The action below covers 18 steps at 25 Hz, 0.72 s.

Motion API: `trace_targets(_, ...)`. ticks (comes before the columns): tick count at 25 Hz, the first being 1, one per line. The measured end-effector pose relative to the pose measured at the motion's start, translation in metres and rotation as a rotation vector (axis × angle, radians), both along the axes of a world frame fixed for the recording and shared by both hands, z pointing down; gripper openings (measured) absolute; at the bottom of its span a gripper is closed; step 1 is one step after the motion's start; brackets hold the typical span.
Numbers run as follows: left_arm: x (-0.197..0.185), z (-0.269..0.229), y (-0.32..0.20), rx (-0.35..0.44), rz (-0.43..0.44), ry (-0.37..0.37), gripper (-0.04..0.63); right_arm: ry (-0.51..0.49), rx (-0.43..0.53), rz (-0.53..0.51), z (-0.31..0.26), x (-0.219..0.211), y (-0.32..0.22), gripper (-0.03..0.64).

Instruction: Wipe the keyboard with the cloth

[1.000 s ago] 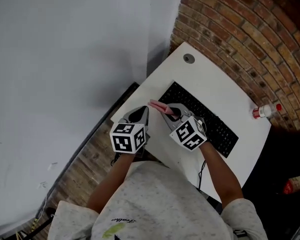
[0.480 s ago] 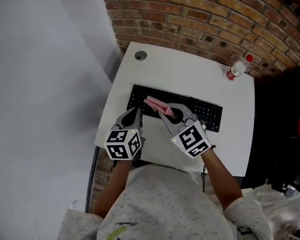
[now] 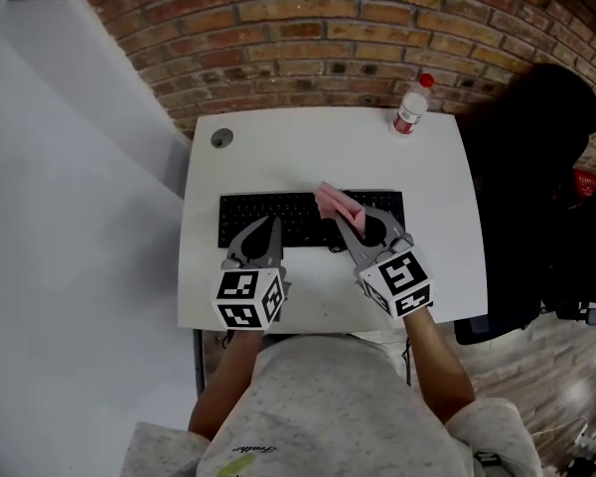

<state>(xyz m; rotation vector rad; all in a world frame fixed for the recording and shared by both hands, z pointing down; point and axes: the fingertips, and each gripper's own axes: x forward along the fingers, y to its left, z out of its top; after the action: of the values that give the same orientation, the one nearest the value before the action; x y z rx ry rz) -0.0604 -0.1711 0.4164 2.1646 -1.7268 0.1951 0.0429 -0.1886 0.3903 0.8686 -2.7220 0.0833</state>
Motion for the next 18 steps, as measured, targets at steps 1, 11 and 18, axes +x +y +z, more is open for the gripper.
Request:
trace_targets(1,0.008,-0.001,-0.001,0.003,0.021,-0.002,-0.005,-0.022,-0.03,0.038,0.001,0.011,-0.001,0.023)
trace_targets(11,0.036,0.003,-0.007,-0.01,0.131,-0.011,-0.005,-0.11,-0.103,0.192,0.007,0.046,-0.005,0.023)
trace_targets(18,0.044,0.006,-0.011,-0.02,0.163,-0.018,-0.005,-0.107,-0.104,0.197,0.01,0.048,-0.004,0.023)
